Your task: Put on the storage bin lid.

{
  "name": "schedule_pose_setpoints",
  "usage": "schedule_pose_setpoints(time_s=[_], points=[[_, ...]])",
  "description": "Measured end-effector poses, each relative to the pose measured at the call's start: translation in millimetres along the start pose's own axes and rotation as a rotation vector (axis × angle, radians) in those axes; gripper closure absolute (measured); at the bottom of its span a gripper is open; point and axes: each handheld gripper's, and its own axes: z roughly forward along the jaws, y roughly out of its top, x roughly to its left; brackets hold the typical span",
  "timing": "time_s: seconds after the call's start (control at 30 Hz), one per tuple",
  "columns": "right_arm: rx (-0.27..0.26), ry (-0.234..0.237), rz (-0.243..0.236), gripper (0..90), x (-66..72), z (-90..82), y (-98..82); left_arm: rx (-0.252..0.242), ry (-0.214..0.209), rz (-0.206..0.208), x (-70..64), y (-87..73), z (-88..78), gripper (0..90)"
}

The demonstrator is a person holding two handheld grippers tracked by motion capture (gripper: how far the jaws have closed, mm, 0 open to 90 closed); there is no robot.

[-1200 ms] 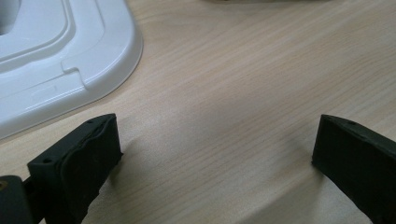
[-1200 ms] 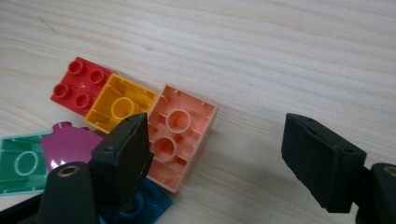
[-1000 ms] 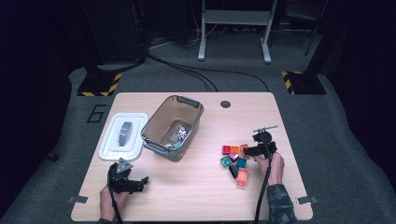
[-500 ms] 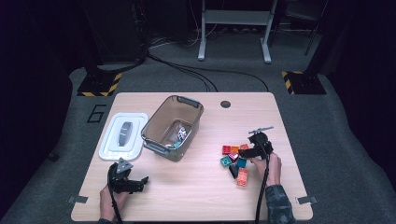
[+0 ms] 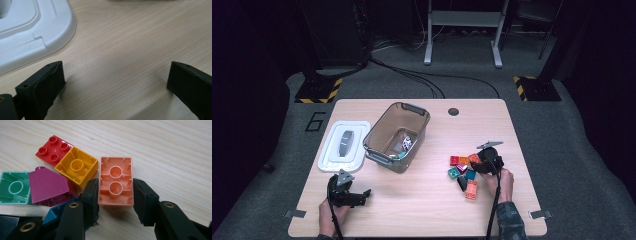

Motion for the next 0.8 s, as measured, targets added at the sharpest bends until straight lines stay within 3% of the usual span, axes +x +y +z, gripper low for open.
schedule_pose_setpoints(time_s=[0.4, 0.63, 0.8], points=[[-0.016, 0.004, 0.006, 58.6, 0.8, -3.5, 3.2, 0.001, 0.001, 0.007, 0.5, 0.1, -0.1, 1.0], [-0.059, 0.014, 0.009, 58.7, 0.5, -16.0, 12.7, 0.003, 0.003, 0.008, 0.4, 0.2, -0.3, 1.0], [-0.062, 0.027, 0.002, 58.7, 2.3, -22.5, 18.6, 0.0, 0.004, 0.01, 0.6, 0.2, 0.0, 1.0]])
